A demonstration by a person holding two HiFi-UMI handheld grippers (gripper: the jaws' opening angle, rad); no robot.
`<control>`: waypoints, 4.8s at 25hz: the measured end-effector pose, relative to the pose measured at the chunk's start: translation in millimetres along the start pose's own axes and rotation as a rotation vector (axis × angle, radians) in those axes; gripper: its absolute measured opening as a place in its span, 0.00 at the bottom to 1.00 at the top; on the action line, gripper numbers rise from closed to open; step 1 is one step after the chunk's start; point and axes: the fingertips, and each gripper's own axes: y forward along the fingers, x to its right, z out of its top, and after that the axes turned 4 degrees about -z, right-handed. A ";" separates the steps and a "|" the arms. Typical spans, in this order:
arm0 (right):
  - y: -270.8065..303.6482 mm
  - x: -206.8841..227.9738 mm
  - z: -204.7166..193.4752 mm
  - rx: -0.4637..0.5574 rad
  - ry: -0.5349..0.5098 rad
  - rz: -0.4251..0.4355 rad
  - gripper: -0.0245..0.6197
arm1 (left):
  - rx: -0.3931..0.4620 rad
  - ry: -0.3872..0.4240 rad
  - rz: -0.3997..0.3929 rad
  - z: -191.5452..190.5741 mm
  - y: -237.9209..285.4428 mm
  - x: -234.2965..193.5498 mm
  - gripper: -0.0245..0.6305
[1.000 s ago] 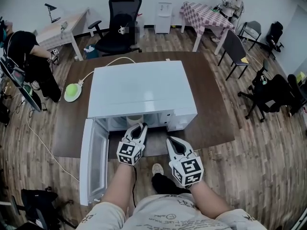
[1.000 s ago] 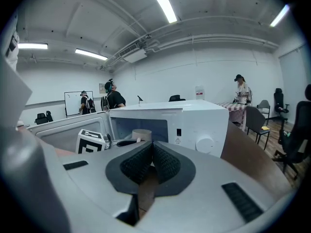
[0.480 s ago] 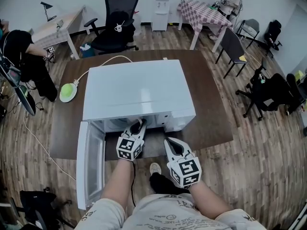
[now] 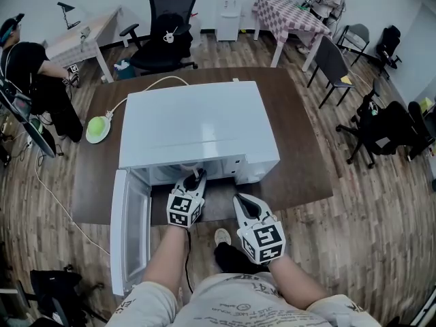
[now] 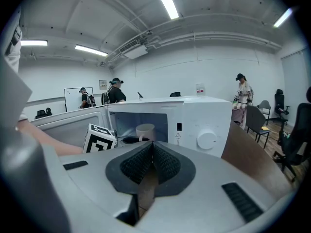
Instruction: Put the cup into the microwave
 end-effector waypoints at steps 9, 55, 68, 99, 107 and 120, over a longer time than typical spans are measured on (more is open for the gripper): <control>-2.8 -5.6 -1.6 -0.006 -0.017 0.008 0.06 | 0.002 0.007 0.016 -2.0 -12.3 -9.5 0.08; 4.0 -15.5 -10.6 -0.028 -0.034 0.033 0.06 | -0.107 0.164 0.254 -15.6 -48.2 -44.3 0.21; 7.9 -15.7 -14.5 -0.045 -0.042 0.027 0.06 | 0.066 -0.045 0.115 -8.5 -64.2 -51.8 0.21; 10.9 -4.7 -20.4 -0.064 -0.045 0.008 0.06 | -0.072 0.122 0.117 -5.1 -15.1 -30.8 0.21; 9.9 -13.1 -18.7 -0.052 -0.044 0.031 0.06 | -0.113 0.135 0.172 -9.7 -40.6 -38.6 0.21; -0.8 -48.8 9.2 0.055 -0.004 0.088 0.06 | -0.091 -0.025 0.257 26.8 -111.9 -15.3 0.06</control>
